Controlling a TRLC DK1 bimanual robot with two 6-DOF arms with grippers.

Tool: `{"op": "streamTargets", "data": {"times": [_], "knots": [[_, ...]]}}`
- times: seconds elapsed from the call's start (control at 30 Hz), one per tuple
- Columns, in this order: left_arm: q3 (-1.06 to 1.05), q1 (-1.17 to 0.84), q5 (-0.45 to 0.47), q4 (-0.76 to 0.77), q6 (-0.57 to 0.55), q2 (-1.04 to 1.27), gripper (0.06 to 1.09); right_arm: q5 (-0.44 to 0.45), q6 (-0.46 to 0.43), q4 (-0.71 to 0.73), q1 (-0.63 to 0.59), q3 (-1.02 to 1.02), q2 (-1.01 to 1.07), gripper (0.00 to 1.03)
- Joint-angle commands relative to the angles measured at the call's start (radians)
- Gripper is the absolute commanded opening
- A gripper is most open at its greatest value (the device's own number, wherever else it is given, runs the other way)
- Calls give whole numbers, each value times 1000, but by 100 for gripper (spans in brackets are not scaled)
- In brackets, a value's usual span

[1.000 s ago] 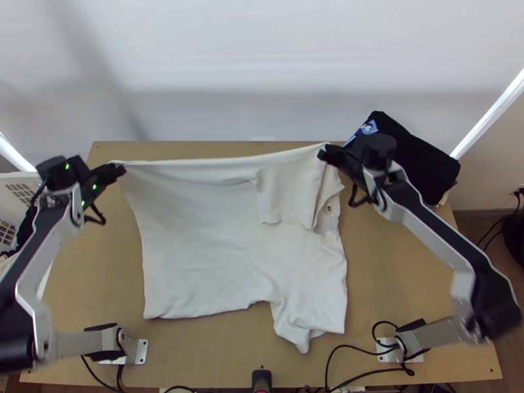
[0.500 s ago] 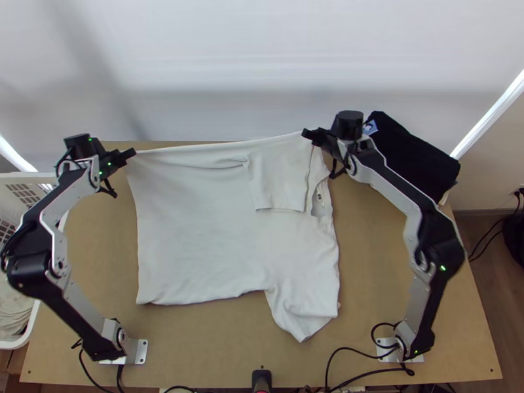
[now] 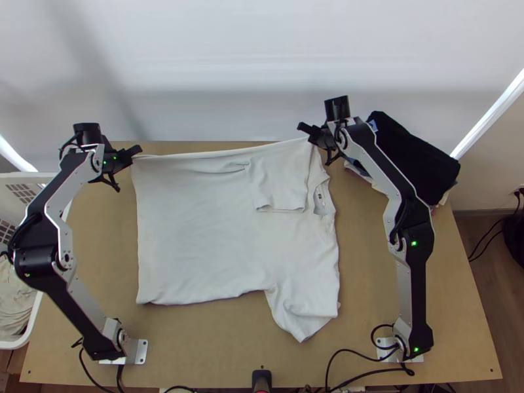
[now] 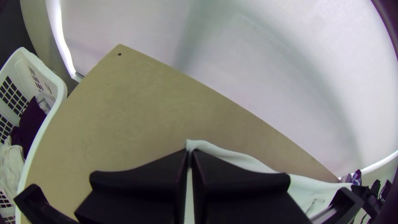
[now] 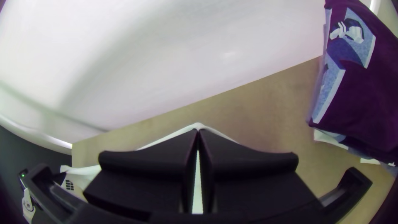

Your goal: Fold the t-shirt

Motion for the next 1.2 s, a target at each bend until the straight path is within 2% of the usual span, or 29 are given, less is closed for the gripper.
{"op": "streamTargets", "data": {"times": [0.0,0.23,0.67,0.9,1.17], "knots": [[17,0,18,-56,-33,-72,9,10,20,-46,-3,24,-10,3],[-24,14,51,-105,-35,-128,9,10,-3,-152,15,4,-54,3],[-230,45,55,-97,-38,-261,9,50,-29,-155,26,-211,-229,3],[-391,40,63,-37,-39,-333,9,71,-42,-112,38,-373,-327,3],[-504,32,72,-5,-50,-387,9,77,-40,63,64,-656,-459,3]]}}
